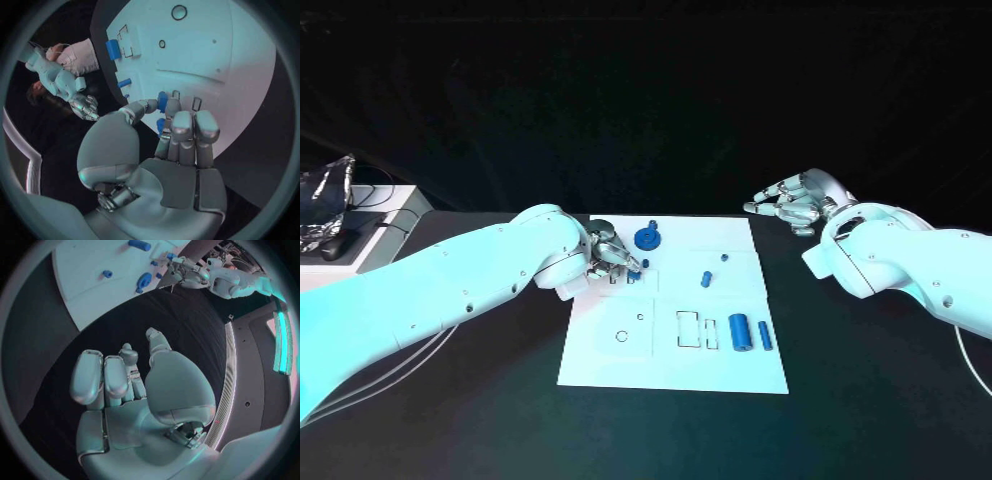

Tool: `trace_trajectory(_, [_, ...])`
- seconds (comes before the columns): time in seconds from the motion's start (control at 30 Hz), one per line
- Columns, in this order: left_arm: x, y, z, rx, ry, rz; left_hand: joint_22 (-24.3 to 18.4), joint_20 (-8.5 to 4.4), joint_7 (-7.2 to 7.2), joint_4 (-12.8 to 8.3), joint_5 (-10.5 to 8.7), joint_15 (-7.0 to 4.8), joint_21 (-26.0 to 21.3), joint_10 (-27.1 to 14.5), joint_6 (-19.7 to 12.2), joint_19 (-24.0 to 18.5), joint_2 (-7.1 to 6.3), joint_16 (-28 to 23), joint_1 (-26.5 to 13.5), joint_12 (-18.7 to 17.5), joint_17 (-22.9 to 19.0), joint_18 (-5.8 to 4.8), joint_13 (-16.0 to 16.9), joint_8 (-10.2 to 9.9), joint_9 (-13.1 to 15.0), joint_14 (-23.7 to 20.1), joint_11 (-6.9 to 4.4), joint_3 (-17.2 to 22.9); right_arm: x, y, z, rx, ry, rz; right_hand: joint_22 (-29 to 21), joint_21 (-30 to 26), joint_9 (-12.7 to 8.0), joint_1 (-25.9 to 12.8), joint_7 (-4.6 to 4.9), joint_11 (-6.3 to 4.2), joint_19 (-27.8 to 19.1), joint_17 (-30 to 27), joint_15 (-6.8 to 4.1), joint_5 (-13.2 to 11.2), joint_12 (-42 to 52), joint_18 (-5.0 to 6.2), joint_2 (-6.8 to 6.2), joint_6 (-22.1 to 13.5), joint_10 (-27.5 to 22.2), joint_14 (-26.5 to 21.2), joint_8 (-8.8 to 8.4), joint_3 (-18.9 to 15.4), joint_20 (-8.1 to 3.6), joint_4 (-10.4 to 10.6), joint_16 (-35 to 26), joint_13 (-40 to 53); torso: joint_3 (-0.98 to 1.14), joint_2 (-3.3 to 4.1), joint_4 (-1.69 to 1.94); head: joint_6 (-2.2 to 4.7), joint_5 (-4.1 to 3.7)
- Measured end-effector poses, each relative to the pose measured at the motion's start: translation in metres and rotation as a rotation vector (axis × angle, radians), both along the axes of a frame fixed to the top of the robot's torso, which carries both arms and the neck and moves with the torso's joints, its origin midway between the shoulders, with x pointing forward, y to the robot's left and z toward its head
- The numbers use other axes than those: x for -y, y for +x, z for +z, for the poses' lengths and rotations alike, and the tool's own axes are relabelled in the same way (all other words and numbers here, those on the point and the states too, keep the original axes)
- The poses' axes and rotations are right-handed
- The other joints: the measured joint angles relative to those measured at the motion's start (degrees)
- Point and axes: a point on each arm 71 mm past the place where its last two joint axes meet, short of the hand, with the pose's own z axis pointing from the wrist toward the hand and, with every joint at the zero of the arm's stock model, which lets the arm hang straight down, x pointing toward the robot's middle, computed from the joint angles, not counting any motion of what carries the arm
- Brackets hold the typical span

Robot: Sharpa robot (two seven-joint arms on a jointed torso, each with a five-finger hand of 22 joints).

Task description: Assemble the parts on the task board

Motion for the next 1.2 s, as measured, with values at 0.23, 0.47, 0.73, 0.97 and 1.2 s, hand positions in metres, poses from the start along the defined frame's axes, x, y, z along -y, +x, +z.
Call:
trace_trajectory(0.23, [-0.008, 0.0022, -0.0027, -0.013, 0.014, 0.03, 0.4, -0.48, 0.11, -0.8, 1.38, -0.11, -0.3, 0.4, 0.5, 0.5, 0.32, 0.2, -0.3, -0.3, -0.1, -0.07, 0.4, -0.5, 0.2, 0.3, 0.35, -0.8, 0.0024, 0.0008, 0.0007, 0.011, 0.005, -0.01, 0.0, 0.0, -0.1, 0.3, -0.02, -0.21, 0.0, 0.0, 0.0, 0.0, -0.4, 0.0, 0.33, 0.0, -0.2, 0.0, 0.0, 0.0, 0.0, 0.0, -0.2, -0.4, -0.05, 0.0, -0.05, 0.03, 0.36])
trace_trajectory(0.47, [-0.0063, 0.0023, -0.0075, -0.023, 0.023, 0.038, 1.0, -0.91, -0.04, -1.3, 1.67, -0.2, -0.3, 1.0, 0.9, 0.9, 0.69, 0.8, -0.7, -0.3, -0.2, -0.52, 0.4, -1.0, 0.2, 0.6, 0.2, -1.3, 0.0029, 0.0012, 0.0012, 0.018, 0.008, -0.013, 0.0, 0.0, -0.2, 0.4, -0.09, -0.14, 0.0, 0.0, 0.0, 0.0, -0.7, 0.0, 0.38, -0.1, -0.3, 0.0, 0.0, -0.2, 0.0, -0.2, -0.2, -0.6, -0.1, 0.05, -0.08, -0.06, 0.6])
trace_trajectory(0.73, [-0.0051, 0.0033, -0.0087, -0.015, 0.025, 0.049, 1.3, -1.04, -0.06, -1.5, 1.67, -0.41, -0.5, 1.1, 0.9, 1.0, 0.69, 0.8, -0.7, -0.3, -0.2, -0.55, 0.4, -1.0, 0.3, 0.4, 0.28, -1.5, 0.0033, 0.0012, 0.0015, 0.023, 0.011, -0.015, 0.0, 0.0, -0.2, 0.4, -0.09, -0.14, 0.0, 0.0, 0.0, 0.0, -0.7, 0.0, 0.38, -0.1, -0.3, 0.0, 0.0, -0.2, 0.0, -0.2, -0.2, -0.6, -0.11, 0.12, -0.09, -0.24, 0.65])
trace_trajectory(0.97, [-0.0045, 0.0034, -0.0089, -0.011, 0.026, 0.05, 1.5, -1.12, -0.08, -1.7, 1.67, -0.41, -0.5, 1.2, 0.9, 1.1, 0.69, 1.1, -0.7, -0.3, -0.3, -0.91, 0.3, -1.3, 0.3, 0.4, 0.19, -1.7, 0.0037, 0.001, 0.0016, 0.025, 0.012, -0.016, 0.0, 0.0, -0.2, 0.4, -0.1, -0.13, 0.0, 0.0, 0.0, 0.0, -0.7, 0.0, 0.38, -0.1, -0.3, 0.0, 0.0, -0.2, 0.0, -0.2, -0.2, -0.6, -0.07, 0.13, -0.08, -0.49, 0.6])
trace_trajectory(1.2, [-0.004, 0.0026, -0.0083, -0.004, 0.036, 0.043, 1.7, -1.12, -0.09, -1.9, 1.67, -0.41, -0.6, 1.3, 0.9, 1.1, 0.69, 1.1, -0.7, -0.3, -0.5, -0.92, 0.2, -1.5, 0.2, 0.4, 0.14, -1.9, 0.0045, 0.0008, 0.0017, 0.025, 0.013, -0.018, 0.0, 0.0, -0.2, 0.4, -0.1, -0.13, 0.0, 0.0, 0.0, 0.0, -0.7, 0.0, 0.38, -0.1, -0.3, 0.0, 0.0, -0.2, 0.0, -0.2, -0.2, -0.6, -0.05, 0.13, -0.09, -0.65, 0.6])
